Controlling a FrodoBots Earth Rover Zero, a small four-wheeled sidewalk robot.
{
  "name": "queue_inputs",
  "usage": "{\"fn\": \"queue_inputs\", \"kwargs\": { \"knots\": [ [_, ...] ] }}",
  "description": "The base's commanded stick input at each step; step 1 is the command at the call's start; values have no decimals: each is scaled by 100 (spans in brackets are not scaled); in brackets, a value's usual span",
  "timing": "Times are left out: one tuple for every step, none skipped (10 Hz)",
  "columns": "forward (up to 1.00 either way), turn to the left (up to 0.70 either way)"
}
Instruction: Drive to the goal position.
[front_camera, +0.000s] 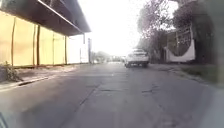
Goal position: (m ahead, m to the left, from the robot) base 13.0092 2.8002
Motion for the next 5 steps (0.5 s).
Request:
{"fn": "queue_inputs", "kwargs": {
  "knots": [
    [100, -40],
    [100, -40],
    [100, -40],
    [100, -40],
    [100, -20]
  ]
}}
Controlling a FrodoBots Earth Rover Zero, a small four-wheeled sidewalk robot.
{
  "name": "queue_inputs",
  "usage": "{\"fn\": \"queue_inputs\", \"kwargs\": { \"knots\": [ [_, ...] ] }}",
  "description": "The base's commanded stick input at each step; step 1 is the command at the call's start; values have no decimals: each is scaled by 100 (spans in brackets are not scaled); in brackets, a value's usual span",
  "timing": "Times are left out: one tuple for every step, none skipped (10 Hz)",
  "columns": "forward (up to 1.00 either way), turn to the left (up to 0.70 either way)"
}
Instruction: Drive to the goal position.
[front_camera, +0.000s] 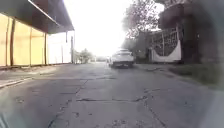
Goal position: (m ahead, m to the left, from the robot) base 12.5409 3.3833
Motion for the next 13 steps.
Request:
{"fn": "queue_inputs", "kwargs": {
  "knots": [
    [100, 0],
    [100, 0],
    [100, 0],
    [100, 0],
    [100, 0],
    [100, 0],
    [100, 0],
    [93, 0],
    [71, 0],
    [7, 0],
    [0, 0],
    [0, 0],
    [0, 0]
  ]
}}
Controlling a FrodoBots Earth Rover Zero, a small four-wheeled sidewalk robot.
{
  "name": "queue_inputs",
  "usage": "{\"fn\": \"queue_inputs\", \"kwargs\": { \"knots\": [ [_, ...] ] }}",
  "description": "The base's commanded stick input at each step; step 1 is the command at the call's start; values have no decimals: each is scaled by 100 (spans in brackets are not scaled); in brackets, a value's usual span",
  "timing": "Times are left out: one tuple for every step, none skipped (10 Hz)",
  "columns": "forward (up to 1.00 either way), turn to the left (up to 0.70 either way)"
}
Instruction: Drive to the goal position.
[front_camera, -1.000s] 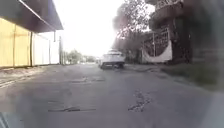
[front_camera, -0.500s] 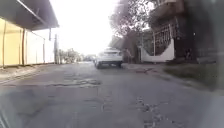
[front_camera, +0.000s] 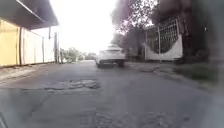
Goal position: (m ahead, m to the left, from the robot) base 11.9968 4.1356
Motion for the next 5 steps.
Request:
{"fn": "queue_inputs", "kwargs": {
  "knots": [
    [43, 0],
    [88, 0],
    [100, 0],
    [100, 0],
    [100, 0]
  ]
}}
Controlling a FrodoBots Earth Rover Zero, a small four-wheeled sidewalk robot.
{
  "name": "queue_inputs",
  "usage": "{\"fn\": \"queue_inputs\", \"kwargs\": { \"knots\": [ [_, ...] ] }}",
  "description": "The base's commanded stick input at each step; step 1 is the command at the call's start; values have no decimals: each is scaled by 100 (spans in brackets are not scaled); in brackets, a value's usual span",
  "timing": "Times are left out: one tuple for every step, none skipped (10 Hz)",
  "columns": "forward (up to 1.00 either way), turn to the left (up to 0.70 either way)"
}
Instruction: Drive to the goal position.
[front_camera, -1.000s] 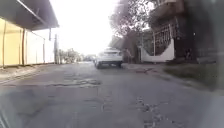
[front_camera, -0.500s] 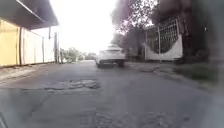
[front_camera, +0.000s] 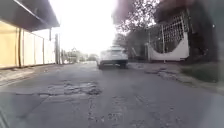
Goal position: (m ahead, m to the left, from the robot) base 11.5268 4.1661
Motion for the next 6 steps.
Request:
{"fn": "queue_inputs", "kwargs": {
  "knots": [
    [100, 0],
    [92, 0],
    [8, 0],
    [0, 0],
    [0, 0],
    [0, 0]
  ]
}}
